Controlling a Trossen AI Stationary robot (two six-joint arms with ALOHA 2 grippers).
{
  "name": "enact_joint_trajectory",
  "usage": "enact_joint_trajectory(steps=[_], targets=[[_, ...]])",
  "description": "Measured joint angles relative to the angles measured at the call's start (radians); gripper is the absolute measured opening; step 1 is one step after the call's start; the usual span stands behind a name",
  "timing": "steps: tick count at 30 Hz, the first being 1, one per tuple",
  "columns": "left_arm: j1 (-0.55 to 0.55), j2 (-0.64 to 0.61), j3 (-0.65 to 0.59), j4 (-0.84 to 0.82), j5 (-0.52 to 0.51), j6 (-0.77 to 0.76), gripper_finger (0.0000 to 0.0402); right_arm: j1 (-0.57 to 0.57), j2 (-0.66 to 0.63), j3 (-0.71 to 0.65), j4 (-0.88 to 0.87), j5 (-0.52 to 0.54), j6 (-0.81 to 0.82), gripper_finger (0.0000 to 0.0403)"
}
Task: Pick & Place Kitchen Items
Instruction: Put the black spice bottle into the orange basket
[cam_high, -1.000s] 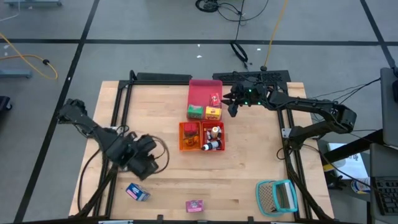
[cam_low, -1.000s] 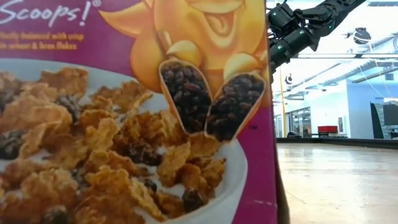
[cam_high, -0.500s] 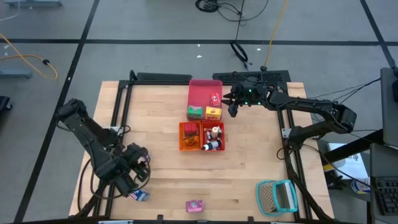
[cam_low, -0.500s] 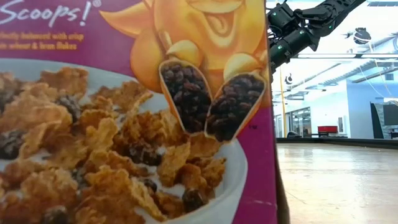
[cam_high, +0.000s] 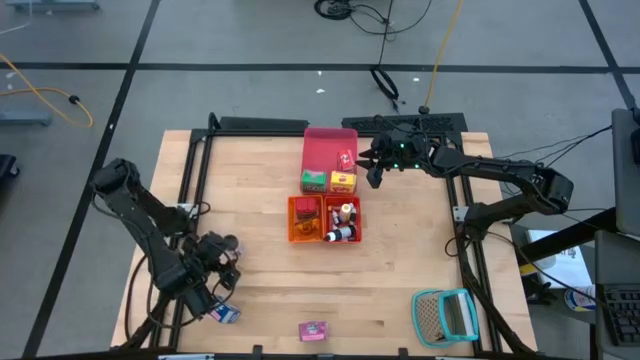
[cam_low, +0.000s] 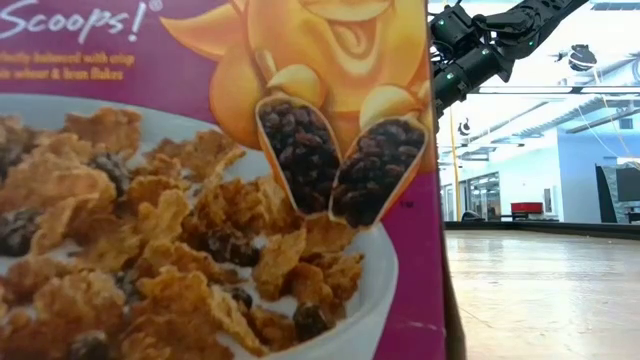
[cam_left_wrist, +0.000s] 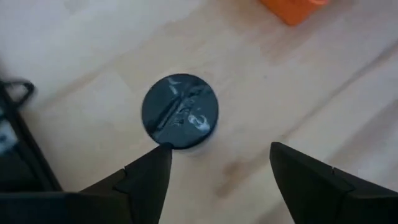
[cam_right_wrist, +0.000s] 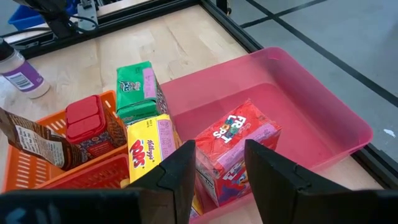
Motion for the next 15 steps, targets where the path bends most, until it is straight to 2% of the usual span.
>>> enact_joint_trajectory(steps=[2, 4, 10, 15], targets=[[0.000, -0.002, -0.040, 0.030, -0.008, -0.002, 0.0277, 0.000, 0.000, 0.000, 0.000, 0.000, 0.000, 0.0132], [0.001, 0.002, -0.081, 0.064, 0.025, -0.017, 0.0278, 0.000, 0.000, 0.000, 0.000, 0.000, 0.000, 0.0132], [0.001, 0.001, -0.140, 0.097, 0.009, -0.048, 0.0278, 0.000, 0.000, 0.000, 0.000, 0.000, 0.002, 0.0132], [0.001, 0.000, -0.168, 0.098, -0.051, -0.049, 0.0278, 0.000, 0.000, 0.000, 0.008, 0.000, 0.003, 0.0132]])
